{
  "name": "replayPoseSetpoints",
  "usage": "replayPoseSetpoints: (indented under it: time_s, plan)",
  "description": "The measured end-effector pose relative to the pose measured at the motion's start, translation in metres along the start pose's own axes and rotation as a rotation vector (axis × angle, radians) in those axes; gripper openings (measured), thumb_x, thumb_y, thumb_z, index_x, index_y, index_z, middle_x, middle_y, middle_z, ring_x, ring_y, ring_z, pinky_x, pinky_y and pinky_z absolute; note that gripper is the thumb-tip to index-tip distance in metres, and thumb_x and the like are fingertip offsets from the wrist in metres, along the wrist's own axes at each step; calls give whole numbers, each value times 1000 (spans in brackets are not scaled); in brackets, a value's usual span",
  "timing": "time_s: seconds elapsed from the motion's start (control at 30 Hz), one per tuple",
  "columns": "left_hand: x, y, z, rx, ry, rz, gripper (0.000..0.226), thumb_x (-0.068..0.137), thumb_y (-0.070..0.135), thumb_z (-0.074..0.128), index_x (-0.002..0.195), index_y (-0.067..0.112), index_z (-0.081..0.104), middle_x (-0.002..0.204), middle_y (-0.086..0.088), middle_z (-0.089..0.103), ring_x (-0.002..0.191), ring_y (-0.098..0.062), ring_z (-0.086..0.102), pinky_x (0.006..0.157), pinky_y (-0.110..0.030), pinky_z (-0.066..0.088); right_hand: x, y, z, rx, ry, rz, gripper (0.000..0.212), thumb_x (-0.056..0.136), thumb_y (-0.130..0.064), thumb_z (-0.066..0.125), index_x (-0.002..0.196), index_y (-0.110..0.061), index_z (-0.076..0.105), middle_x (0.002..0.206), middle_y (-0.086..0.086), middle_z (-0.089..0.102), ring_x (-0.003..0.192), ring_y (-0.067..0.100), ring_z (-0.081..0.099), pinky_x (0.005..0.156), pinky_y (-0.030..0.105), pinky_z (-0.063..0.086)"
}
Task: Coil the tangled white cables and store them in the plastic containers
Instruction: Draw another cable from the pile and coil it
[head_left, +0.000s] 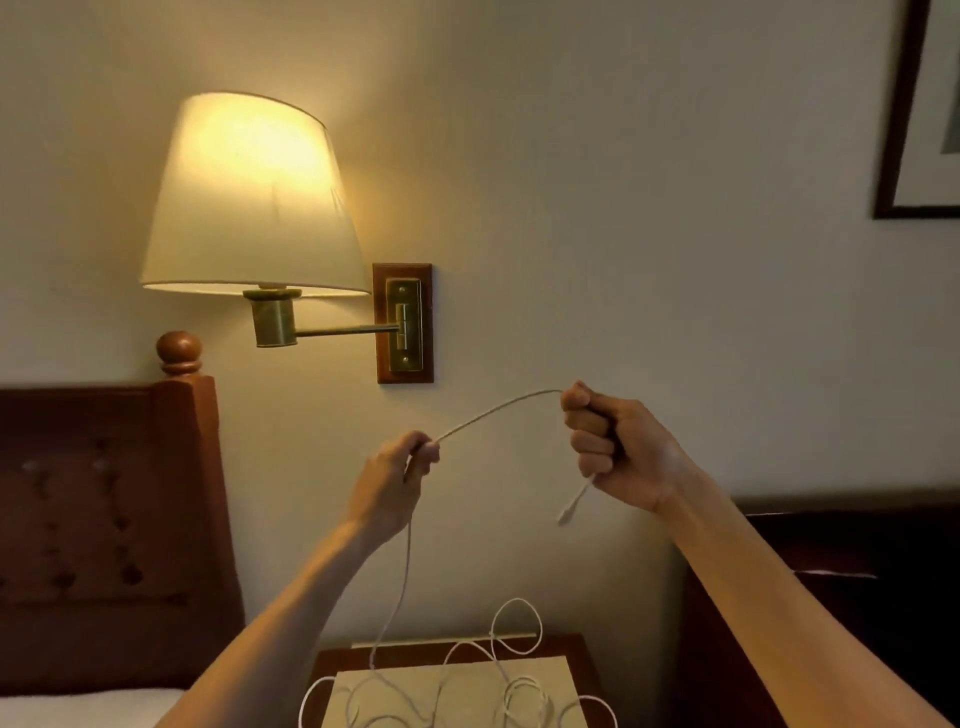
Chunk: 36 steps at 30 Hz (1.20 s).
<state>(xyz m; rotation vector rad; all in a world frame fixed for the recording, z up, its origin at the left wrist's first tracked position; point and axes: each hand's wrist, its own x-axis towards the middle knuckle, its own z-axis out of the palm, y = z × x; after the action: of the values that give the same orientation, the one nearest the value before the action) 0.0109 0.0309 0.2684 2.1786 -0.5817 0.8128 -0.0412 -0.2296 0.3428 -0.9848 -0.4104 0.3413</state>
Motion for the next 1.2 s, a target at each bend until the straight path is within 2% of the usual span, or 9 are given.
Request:
replayPoseSetpoints:
  time_s: [0.1, 0.2, 0.33, 0.43, 0.67, 0.8, 0.97, 1.1, 1.2]
  plan:
    - [-40, -12, 33, -124, -146, -83, 34, 98, 49, 38, 70, 35, 51, 63, 11, 49, 60, -5, 43, 61, -31, 37, 3, -23, 2, 25, 47, -120, 31, 101, -30, 35, 75, -17, 48, 55, -9, 13, 44, 8, 8, 33, 19, 15]
    - [-63, -14, 55, -56, -184, -71, 39, 86, 66, 34, 72, 34, 52, 59, 12, 50, 56, -6, 44, 58, -38, 38, 4, -35, 3, -53, 98, -175, 30, 103, -24, 34, 85, -12, 53, 58, -6, 19, 48, 9, 17, 42, 21, 23]
    - [-49, 29, 43, 61, -303, 135, 41, 96, 50, 39, 65, 23, 42, 52, 9, 40, 50, -7, 35, 53, -33, 30, 7, -31, 6, -359, 172, -226, 31, 105, -19, 34, 107, -2, 60, 66, 3, 48, 58, 13, 44, 59, 27, 39]
    - [-27, 69, 19, 130, -393, 299, 46, 100, 44, 40, 61, 20, 39, 50, 7, 40, 46, -11, 38, 49, -25, 28, 7, -18, 14, -597, 169, -245, 35, 105, -20, 39, 109, 6, 61, 81, 15, 67, 70, 24, 65, 67, 32, 57]
    - [7, 122, -32, -33, -224, 516, 28, 101, 33, 45, 77, 31, 58, 54, 21, 48, 46, -11, 51, 49, -13, 33, 0, 4, 31, -793, 35, -192, 38, 105, -21, 38, 90, -4, 69, 70, 13, 68, 61, 22, 65, 61, 28, 54]
    - [20, 125, -44, -47, -40, 530, 29, 101, 32, 45, 74, 42, 47, 54, 19, 44, 50, -10, 50, 50, -15, 36, -5, 7, 43, -618, -49, -184, 44, 105, -13, 29, 82, -5, 67, 59, 14, 57, 46, 22, 51, 51, 28, 46]
    - [35, 117, -56, -101, 151, 453, 31, 100, 31, 45, 73, 18, 55, 56, 0, 51, 52, -18, 51, 49, -21, 40, -12, 10, 56, -217, -256, -44, 41, 104, -20, 25, 91, -3, 60, 50, 2, 43, 40, 12, 39, 41, 21, 38]
    - [33, 104, -55, -157, 118, 382, 33, 100, 27, 45, 74, 10, 57, 59, -2, 53, 56, -17, 51, 55, -14, 38, -11, 4, 60, -3, -412, -15, 36, 104, -21, 27, 89, -8, 56, 49, -4, 45, 40, 7, 42, 43, 20, 38]
    - [18, 78, -49, -234, 49, 262, 34, 99, 27, 45, 69, 15, 54, 57, 7, 48, 54, -12, 43, 54, -17, 34, -11, -8, 59, 118, -380, -37, 33, 103, -25, 34, 85, -10, 56, 49, -6, 44, 40, 5, 42, 43, 18, 39]
